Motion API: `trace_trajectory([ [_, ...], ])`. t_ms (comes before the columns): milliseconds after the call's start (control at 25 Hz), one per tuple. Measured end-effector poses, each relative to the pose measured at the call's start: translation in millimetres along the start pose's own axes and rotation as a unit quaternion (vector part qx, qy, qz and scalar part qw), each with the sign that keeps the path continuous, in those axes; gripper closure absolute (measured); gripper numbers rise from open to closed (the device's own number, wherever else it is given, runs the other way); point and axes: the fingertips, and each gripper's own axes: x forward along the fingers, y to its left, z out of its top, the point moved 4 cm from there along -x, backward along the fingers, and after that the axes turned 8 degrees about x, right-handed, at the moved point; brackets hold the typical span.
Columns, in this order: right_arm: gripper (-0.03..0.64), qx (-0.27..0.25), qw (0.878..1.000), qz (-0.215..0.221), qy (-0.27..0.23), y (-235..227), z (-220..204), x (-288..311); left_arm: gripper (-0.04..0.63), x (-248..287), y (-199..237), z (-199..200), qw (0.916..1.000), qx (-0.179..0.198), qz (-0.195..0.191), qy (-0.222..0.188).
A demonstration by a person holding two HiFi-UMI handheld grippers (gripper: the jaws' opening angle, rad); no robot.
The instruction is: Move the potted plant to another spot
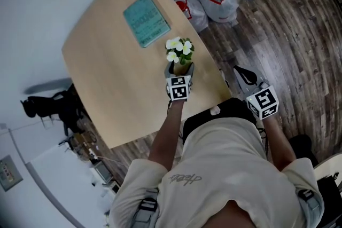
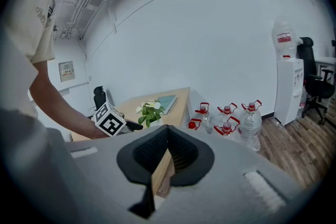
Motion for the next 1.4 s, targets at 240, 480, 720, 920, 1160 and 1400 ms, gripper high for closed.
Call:
trace_trajectory([
  [240, 0.615, -0.013, 0.999, 0.029, 0.007, 11.8, 3.2, 8.9, 0.232, -46.5, -11.2, -20.0, 0.9996, -0.026, 0.0, -0.001],
  [480, 0.615, -0.03, 0.998, 0.061, 0.013, 25.8, 12.2, 25.9, 0.354, -83.4, 7.6, -22.0, 0.9962, -0.077, 0.04, -0.012],
  [720, 0.615, -0.047, 0.996, 0.081, 0.016, 54.8, 16.3, 37.0, 0.58, -120.2, 33.2, -23.8, 0.9901, -0.114, 0.074, -0.033],
  [920, 0.615, -0.052, 0.995, 0.086, 0.007, 77.3, 20.3, 41.1, 0.58, -145.1, 46.8, -21.5, 0.9873, -0.125, 0.078, -0.059],
  [1160, 0.615, -0.075, 0.993, 0.087, -0.021, 102.6, 33.6, 34.7, 0.58, -186.9, 62.6, -5.4, 0.9832, -0.127, 0.08, -0.104],
  [1400, 0.615, -0.095, 0.989, 0.106, -0.034, 132.1, 53.8, 38.2, 0.58, -229.5, 90.2, 9.4, 0.9754, -0.134, 0.092, -0.149],
])
